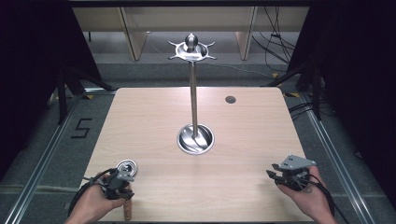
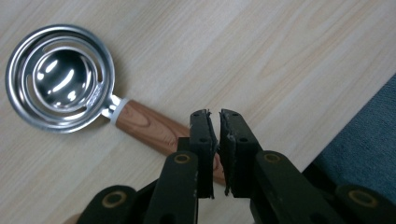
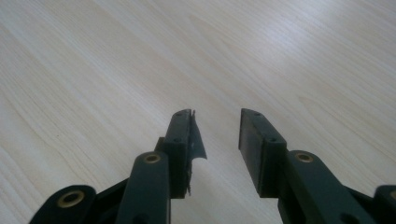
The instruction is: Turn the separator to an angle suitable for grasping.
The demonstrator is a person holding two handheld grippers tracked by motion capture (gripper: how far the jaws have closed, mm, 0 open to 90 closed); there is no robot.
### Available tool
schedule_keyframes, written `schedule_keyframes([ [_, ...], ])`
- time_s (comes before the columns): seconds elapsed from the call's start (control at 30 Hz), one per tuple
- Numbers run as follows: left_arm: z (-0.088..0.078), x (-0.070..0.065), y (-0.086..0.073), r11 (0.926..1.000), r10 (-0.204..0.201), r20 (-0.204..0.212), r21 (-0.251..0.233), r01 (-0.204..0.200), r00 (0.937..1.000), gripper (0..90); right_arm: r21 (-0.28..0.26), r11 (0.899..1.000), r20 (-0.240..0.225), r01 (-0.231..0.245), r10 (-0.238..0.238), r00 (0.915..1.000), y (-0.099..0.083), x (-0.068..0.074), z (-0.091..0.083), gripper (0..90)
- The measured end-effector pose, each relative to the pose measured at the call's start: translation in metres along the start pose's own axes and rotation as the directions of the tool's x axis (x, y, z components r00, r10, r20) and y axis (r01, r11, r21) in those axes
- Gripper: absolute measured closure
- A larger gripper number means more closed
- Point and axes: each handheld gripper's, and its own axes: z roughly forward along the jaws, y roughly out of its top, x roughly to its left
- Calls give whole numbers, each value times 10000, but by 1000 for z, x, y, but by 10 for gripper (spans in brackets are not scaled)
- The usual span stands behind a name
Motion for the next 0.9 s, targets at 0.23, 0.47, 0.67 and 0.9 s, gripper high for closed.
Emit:
schedule_keyframes([
  [0.23, -6, 9, -23, 9978, -85, -609, 656, 125, 9981, 892, -49, 9998, 18, -203, 203, 9998, 0, 0, -1, 651],
  [0.47, 4, 7, -29, 9889, 285, -331, 1466, -233, 9990, 892, -26, 9999, 36, -151, 151, 9999, 1, -1, 0, 649],
  [0.67, 13, 3, -22, 9827, 695, -201, 1733, -650, 9974, 892, -46, 9999, 47, -117, 117, 9999, 0, -2, -1, 649],
  [0.9, 18, 2, -15, 9788, 970, 18, 1808, -957, 9953, 892, -6, 9999, 8, -172, 172, 9999, 1, -1, -2, 649],
])
